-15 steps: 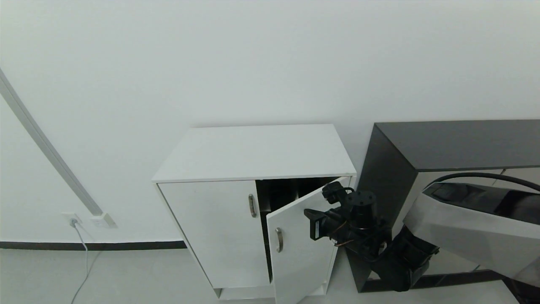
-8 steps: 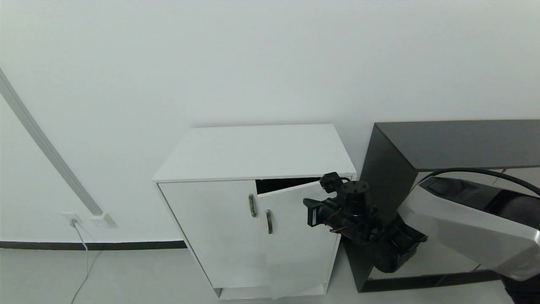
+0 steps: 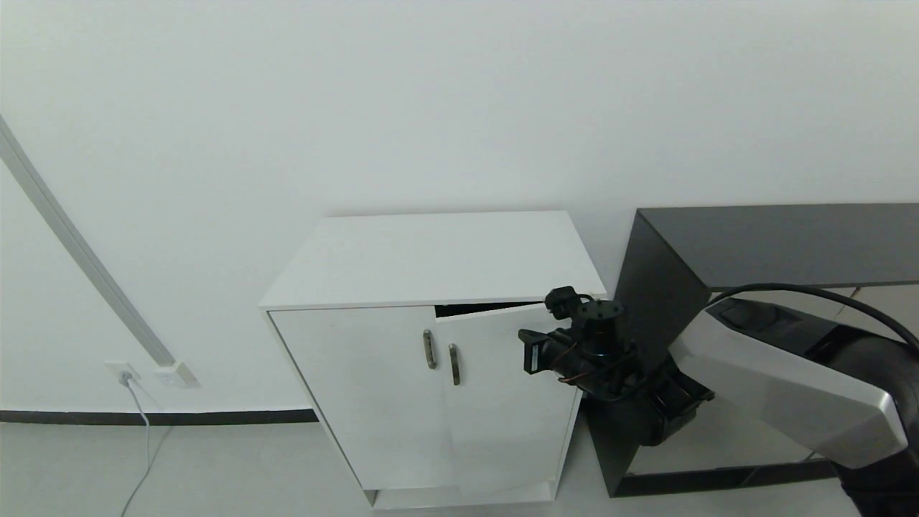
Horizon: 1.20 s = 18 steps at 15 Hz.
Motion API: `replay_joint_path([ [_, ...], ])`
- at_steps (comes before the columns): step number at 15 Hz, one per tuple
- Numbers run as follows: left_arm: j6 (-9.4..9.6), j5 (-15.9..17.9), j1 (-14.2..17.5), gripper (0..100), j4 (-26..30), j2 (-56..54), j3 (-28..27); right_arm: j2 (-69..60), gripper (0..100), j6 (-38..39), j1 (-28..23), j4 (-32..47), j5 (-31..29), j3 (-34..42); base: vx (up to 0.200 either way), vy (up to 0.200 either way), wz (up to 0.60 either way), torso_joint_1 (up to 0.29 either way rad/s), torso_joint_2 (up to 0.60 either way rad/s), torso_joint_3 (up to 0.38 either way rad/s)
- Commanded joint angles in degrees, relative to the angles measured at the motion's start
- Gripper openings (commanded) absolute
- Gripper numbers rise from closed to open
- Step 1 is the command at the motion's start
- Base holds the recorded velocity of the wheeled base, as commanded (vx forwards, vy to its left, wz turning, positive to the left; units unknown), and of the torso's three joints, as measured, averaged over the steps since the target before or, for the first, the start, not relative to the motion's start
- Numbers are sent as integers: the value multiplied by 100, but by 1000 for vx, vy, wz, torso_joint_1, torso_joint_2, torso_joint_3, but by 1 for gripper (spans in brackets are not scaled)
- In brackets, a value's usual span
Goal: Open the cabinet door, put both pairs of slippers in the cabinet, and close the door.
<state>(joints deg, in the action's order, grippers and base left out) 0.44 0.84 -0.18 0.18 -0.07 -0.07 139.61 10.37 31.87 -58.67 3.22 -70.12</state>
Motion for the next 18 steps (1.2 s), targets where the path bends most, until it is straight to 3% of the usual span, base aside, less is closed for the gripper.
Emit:
replay_joint_path([
  [1, 0, 4, 1, 0, -1, 7, -1, 102, 0, 0, -31, 84, -5, -177, 0, 0, 0, 0, 0, 0],
  [18, 0, -5, 1, 0, -1, 7, 7, 234, 0, 0, -163, 251, -93, -608, 0, 0, 0, 0, 0, 0],
])
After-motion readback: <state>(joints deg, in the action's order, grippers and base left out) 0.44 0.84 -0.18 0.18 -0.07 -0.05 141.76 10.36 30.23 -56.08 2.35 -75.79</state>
